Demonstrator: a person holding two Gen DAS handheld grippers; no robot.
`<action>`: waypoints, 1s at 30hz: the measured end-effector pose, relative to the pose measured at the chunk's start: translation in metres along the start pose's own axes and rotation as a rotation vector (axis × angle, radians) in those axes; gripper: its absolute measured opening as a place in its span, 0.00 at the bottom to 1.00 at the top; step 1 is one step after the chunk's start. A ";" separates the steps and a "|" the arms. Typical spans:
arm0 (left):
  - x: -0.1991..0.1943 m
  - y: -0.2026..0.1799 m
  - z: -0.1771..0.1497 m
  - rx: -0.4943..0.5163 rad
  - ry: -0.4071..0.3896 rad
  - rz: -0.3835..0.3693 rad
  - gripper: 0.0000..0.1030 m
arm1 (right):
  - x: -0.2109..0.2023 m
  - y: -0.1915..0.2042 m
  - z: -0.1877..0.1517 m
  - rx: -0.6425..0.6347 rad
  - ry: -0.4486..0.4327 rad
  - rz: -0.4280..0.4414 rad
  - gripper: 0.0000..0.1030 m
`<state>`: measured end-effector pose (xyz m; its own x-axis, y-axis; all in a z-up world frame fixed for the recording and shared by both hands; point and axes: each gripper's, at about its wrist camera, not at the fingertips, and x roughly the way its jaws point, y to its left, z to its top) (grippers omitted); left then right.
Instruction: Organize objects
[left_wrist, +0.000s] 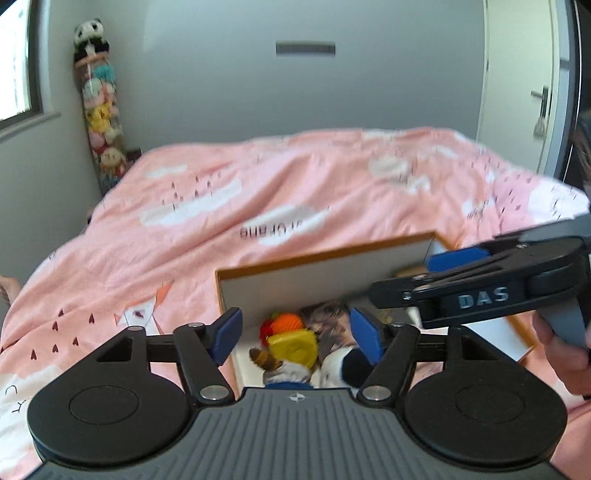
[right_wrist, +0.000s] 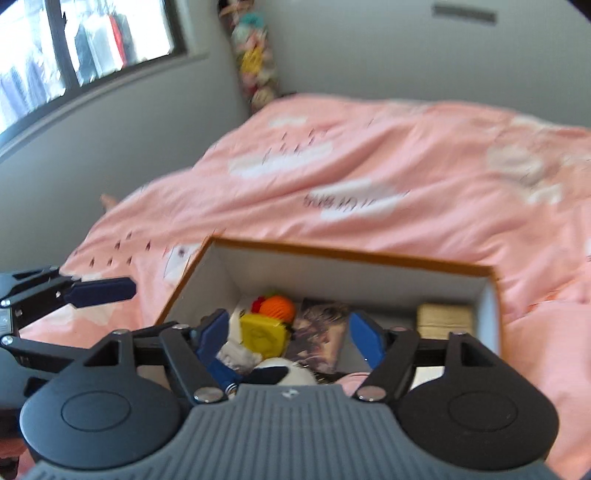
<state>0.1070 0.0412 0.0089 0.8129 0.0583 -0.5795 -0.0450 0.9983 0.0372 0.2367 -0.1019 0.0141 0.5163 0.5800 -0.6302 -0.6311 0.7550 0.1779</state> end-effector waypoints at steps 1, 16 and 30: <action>-0.004 -0.005 -0.001 0.009 -0.026 0.015 0.77 | -0.009 -0.001 -0.002 0.012 -0.022 -0.008 0.78; -0.049 -0.006 -0.011 -0.098 -0.194 0.112 0.86 | -0.104 0.013 -0.059 0.040 -0.323 -0.178 0.99; -0.036 -0.007 -0.051 -0.142 -0.038 0.112 0.86 | -0.097 0.033 -0.094 -0.032 -0.321 -0.260 0.99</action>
<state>0.0484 0.0322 -0.0123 0.8192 0.1715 -0.5473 -0.2160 0.9762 -0.0174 0.1109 -0.1620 0.0101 0.8117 0.4412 -0.3828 -0.4712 0.8818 0.0173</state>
